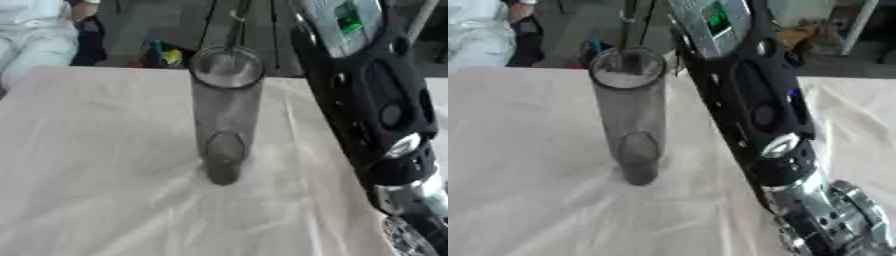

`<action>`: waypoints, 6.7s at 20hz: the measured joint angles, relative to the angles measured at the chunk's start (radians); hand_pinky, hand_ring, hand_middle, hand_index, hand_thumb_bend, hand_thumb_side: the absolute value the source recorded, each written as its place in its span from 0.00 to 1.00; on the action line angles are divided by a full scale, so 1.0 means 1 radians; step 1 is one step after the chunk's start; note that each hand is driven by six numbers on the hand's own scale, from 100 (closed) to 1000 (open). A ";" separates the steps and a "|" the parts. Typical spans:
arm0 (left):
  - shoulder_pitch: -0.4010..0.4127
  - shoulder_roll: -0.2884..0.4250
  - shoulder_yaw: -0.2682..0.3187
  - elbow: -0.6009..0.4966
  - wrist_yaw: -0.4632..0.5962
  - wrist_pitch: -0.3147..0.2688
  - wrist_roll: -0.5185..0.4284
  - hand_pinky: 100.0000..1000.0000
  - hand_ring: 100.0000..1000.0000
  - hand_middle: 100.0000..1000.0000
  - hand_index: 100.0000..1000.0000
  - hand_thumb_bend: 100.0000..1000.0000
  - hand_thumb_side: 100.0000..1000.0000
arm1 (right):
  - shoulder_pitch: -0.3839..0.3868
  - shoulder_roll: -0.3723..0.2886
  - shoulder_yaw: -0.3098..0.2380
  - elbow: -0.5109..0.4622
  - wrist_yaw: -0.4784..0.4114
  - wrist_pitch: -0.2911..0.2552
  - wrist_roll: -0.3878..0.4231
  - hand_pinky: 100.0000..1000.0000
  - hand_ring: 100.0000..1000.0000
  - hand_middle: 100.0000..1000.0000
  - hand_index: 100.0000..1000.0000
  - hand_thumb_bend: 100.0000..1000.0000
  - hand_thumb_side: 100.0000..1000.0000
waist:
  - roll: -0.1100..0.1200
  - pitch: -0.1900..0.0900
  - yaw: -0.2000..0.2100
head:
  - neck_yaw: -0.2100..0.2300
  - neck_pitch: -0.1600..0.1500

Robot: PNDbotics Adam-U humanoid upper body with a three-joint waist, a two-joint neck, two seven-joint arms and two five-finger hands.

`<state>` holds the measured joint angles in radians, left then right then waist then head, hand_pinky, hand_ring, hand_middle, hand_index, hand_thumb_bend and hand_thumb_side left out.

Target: Arrange flowers into the vase.

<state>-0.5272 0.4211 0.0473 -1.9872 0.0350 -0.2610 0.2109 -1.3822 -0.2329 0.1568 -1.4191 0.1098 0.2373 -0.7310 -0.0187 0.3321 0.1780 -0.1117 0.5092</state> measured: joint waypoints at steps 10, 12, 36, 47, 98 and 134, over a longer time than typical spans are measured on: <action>-0.001 0.000 0.000 0.000 0.000 -0.001 0.003 0.59 0.75 0.75 0.85 0.00 1.00 | 0.022 -0.041 0.010 -0.020 -0.043 0.011 0.002 0.00 0.00 0.00 0.00 0.00 0.63 | 0.000 0.009 0.001 | 0.001 -0.001; -0.002 -0.001 0.000 0.000 0.000 -0.001 0.004 0.59 0.75 0.75 0.85 0.00 1.00 | 0.028 -0.044 0.010 -0.019 -0.046 0.012 0.002 0.00 0.00 0.00 0.00 0.00 0.64 | 0.000 0.010 0.001 | 0.001 -0.004; -0.010 -0.016 0.000 0.000 0.000 -0.001 0.006 0.59 0.75 0.75 0.85 0.00 1.00 | 0.037 -0.043 0.004 -0.013 -0.091 -0.008 -0.023 0.00 0.00 0.00 0.00 0.00 0.64 | 0.000 0.041 0.014 | 0.000 -0.027; -0.017 -0.018 0.000 0.000 0.000 -0.002 0.007 0.59 0.75 0.75 0.84 0.00 1.00 | 0.046 -0.036 0.004 0.000 -0.104 -0.015 -0.042 0.00 0.00 0.00 0.00 0.00 0.67 | 0.000 0.052 0.017 | 0.005 -0.031; -0.029 -0.027 0.004 0.000 0.007 0.000 0.009 0.59 0.75 0.75 0.84 0.00 1.00 | 0.090 -0.010 0.034 0.087 0.039 -0.077 -0.064 0.00 0.04 0.00 0.05 0.00 0.80 | -0.014 0.074 0.032 | 0.006 -0.053; -0.018 -0.027 0.006 0.000 0.007 0.005 0.013 0.60 0.75 0.75 0.84 0.00 1.00 | 0.127 -0.088 0.058 -0.034 0.210 0.132 0.171 0.16 0.19 0.10 0.13 0.00 0.69 | -0.014 0.073 0.006 | 0.032 -0.053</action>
<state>-0.5451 0.3944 0.0536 -1.9872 0.0421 -0.2559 0.2244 -1.2554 -0.3206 0.2143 -1.4531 0.3199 0.3689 -0.5601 -0.0326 0.4051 0.1837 -0.0796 0.4564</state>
